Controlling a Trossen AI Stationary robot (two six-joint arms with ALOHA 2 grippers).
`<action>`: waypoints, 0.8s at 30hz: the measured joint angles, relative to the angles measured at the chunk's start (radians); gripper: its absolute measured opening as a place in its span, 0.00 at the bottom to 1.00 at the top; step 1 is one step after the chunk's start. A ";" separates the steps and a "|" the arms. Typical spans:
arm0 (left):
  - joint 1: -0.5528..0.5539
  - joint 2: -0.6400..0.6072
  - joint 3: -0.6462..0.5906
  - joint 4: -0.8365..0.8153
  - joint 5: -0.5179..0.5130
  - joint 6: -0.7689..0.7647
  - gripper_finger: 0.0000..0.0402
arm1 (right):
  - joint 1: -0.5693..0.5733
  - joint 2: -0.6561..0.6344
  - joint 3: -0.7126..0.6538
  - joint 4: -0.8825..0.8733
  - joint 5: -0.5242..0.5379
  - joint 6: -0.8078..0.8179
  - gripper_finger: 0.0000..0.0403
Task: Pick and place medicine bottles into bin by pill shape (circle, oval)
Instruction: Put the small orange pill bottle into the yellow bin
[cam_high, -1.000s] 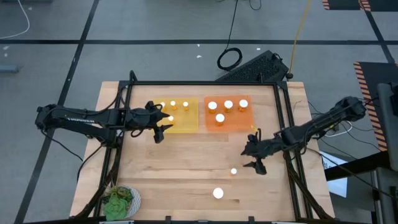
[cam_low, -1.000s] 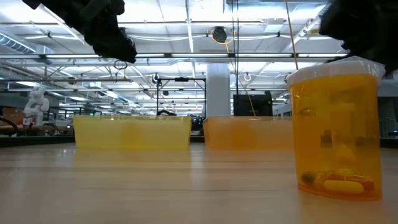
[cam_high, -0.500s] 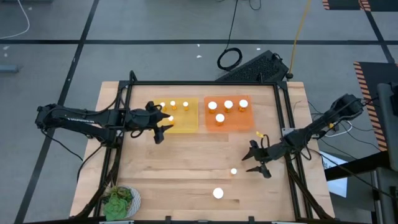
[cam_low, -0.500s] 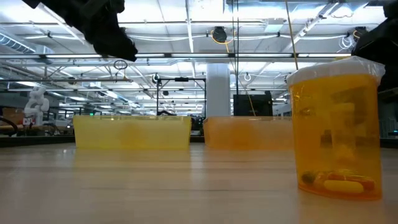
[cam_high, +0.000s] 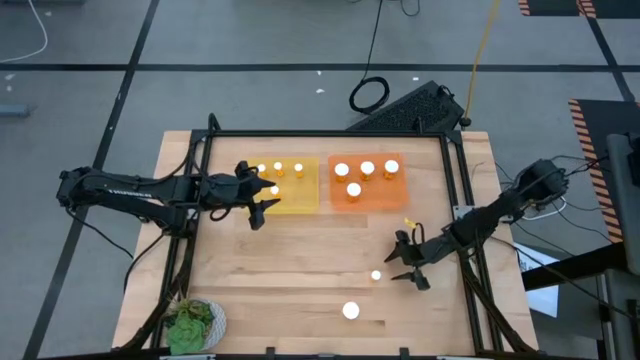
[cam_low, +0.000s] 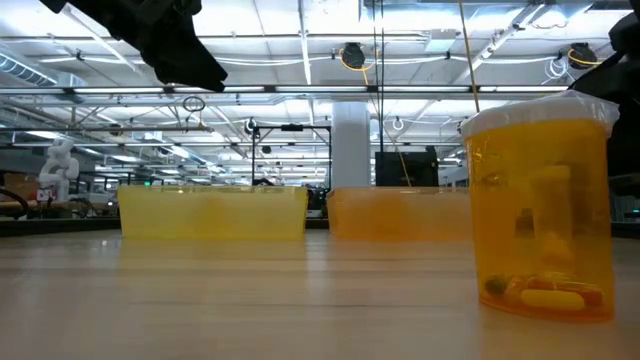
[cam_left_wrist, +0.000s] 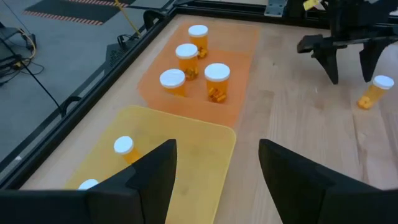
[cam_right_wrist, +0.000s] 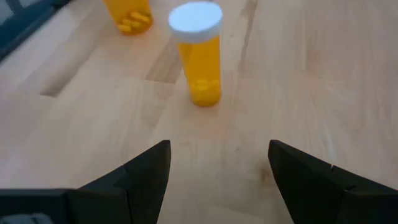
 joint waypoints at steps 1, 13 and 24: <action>0.000 0.000 0.000 0.000 0.000 0.000 0.58 | 0.000 0.028 0.011 0.006 0.000 -0.007 0.65; 0.000 0.000 0.000 0.002 0.000 0.000 0.58 | -0.001 0.226 0.161 -0.001 -0.009 -0.065 0.64; 0.000 0.000 0.000 0.003 0.000 0.000 0.58 | -0.002 0.228 0.161 -0.012 -0.018 -0.069 0.51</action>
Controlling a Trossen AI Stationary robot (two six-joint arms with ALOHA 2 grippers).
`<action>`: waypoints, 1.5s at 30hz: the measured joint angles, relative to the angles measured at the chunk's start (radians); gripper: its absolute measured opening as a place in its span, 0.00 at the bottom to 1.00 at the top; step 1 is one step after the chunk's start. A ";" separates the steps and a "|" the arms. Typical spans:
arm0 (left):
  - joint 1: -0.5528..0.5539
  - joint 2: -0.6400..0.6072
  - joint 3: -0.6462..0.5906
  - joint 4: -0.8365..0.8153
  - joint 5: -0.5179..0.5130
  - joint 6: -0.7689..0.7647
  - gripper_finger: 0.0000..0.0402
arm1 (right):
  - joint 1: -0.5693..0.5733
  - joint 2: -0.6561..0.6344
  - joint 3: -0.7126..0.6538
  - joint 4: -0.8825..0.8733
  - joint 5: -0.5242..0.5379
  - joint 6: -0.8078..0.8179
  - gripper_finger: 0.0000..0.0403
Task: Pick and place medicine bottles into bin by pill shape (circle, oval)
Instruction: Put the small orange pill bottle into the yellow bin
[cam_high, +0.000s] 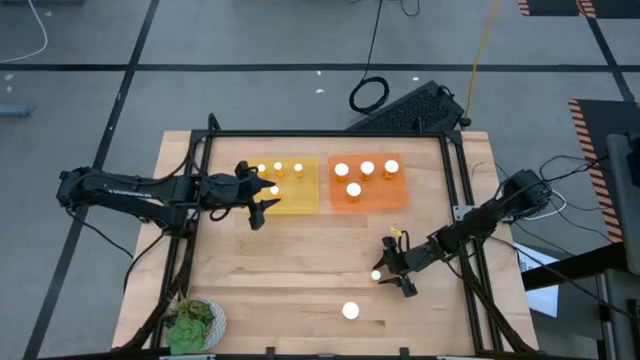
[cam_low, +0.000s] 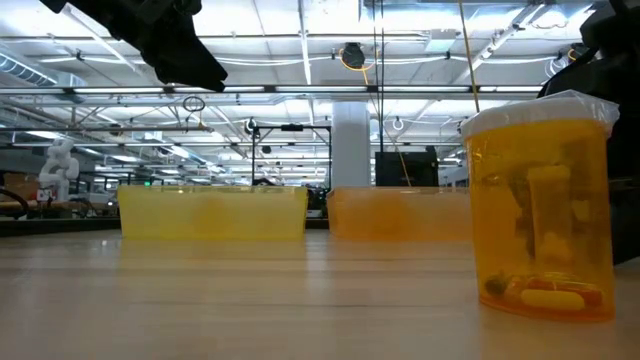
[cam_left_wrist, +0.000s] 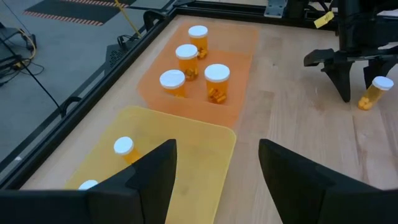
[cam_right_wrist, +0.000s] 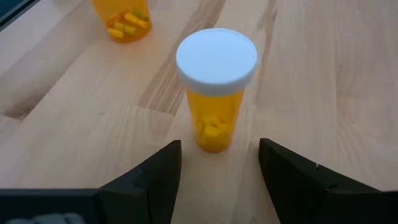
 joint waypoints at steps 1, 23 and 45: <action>0.000 0.000 0.000 0.000 0.000 0.000 0.58 | 0.000 0.000 0.000 0.000 -0.001 0.000 0.50; 0.000 0.000 0.000 0.008 0.000 0.019 0.58 | -0.026 0.002 0.010 0.003 -0.026 -0.072 0.49; 0.000 0.000 0.000 0.009 -0.001 0.019 0.58 | -0.066 0.095 0.053 0.096 -0.064 -0.156 0.49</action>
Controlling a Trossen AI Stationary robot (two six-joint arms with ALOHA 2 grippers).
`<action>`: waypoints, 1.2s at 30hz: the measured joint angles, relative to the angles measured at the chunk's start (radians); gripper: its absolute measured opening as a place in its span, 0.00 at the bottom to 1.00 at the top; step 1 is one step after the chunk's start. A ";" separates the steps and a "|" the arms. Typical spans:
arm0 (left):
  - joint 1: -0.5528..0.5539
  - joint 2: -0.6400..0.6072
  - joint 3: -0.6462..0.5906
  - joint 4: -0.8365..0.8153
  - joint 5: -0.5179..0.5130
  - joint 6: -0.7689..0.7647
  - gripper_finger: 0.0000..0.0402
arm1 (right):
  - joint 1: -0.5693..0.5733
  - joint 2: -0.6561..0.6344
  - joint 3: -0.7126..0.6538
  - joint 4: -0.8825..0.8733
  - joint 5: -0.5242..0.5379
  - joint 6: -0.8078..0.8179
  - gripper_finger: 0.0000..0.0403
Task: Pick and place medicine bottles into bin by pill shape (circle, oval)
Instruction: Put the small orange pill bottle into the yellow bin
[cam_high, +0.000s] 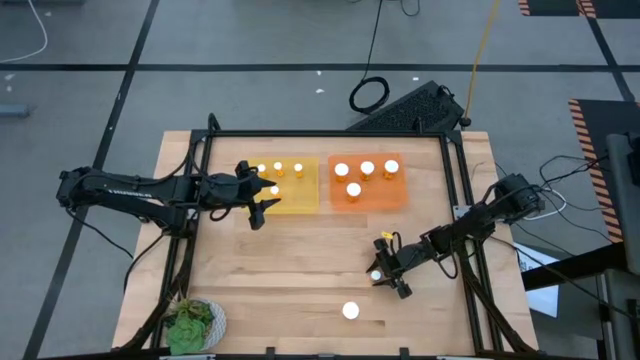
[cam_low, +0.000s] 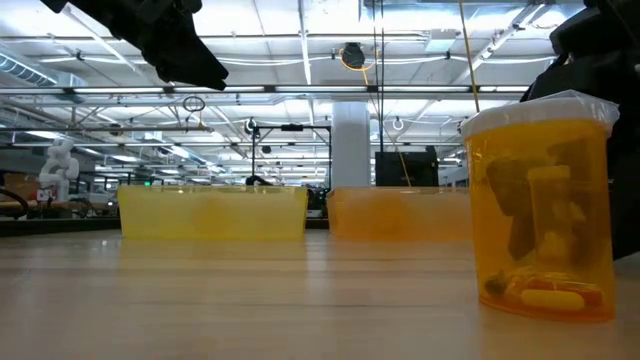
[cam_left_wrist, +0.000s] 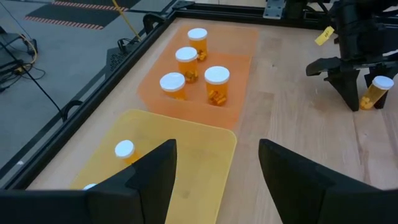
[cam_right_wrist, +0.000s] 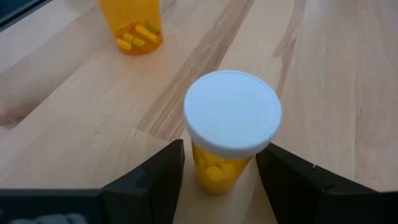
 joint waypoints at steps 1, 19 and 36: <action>0.000 0.000 0.000 0.000 0.000 0.000 0.58 | 0.000 -0.005 0.000 -0.009 0.000 0.000 0.49; 0.000 0.000 0.000 0.003 0.000 0.001 0.58 | 0.000 -0.008 0.000 -0.020 -0.003 -0.004 0.24; -0.050 0.132 0.087 0.071 -0.006 0.025 0.58 | -0.122 -0.251 0.162 -0.412 0.110 0.124 0.25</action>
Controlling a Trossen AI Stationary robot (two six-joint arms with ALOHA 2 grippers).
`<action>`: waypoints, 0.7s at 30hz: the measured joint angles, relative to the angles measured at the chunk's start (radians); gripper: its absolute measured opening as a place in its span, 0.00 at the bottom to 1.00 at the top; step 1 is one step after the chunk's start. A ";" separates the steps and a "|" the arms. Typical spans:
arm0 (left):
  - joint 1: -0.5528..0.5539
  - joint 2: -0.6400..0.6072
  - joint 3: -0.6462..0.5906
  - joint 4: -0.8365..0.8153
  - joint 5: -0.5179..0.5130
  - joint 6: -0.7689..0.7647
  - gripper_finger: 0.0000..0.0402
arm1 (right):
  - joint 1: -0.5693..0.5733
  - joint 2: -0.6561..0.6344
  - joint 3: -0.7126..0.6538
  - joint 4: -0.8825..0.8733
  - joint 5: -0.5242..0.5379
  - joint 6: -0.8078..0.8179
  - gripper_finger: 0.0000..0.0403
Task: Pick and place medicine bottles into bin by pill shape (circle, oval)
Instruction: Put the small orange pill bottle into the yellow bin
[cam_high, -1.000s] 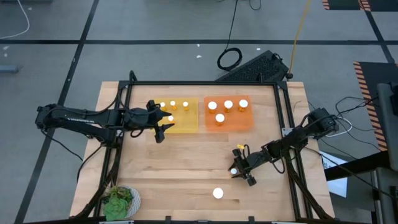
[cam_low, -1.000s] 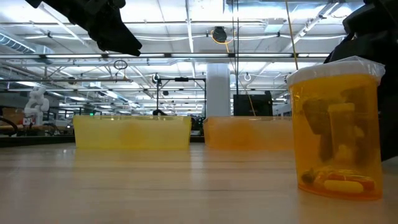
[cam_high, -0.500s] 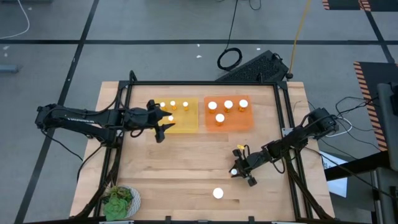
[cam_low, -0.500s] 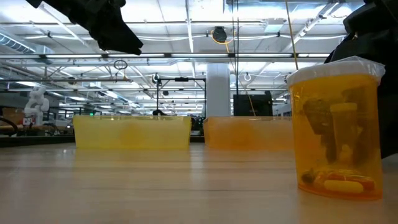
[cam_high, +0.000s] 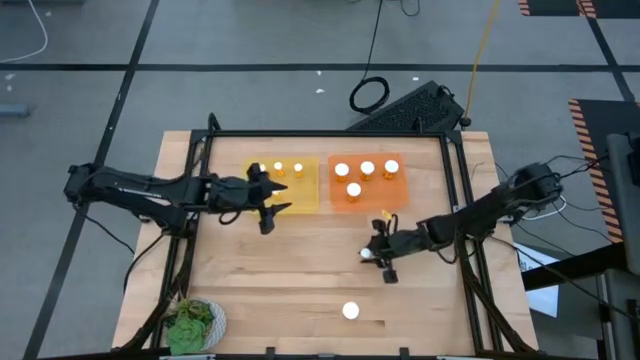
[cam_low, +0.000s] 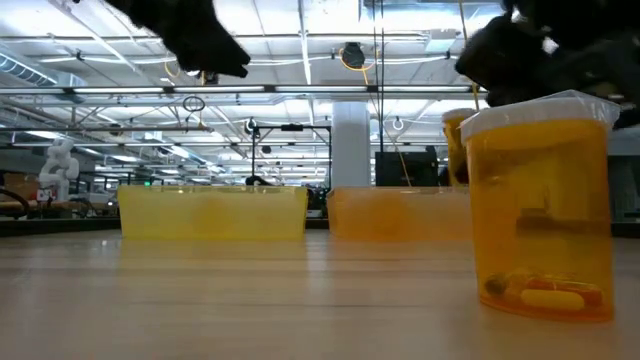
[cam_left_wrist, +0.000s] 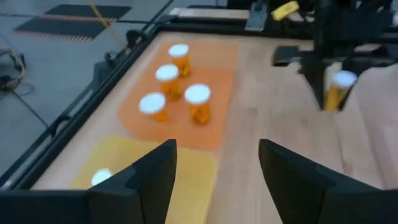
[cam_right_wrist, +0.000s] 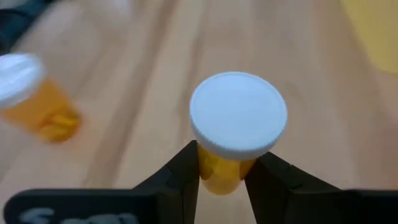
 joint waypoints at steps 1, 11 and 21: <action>-0.007 0.031 0.031 0.003 0.000 0.003 0.58 | -0.007 -0.009 0.030 -0.067 0.023 0.011 0.26; -0.090 0.341 0.262 -0.022 0.024 0.111 0.61 | -0.057 -0.017 0.175 -0.200 0.162 0.065 0.26; -0.102 0.588 0.468 -0.029 0.028 0.146 0.82 | -0.081 -0.013 0.175 -0.209 0.163 0.108 0.26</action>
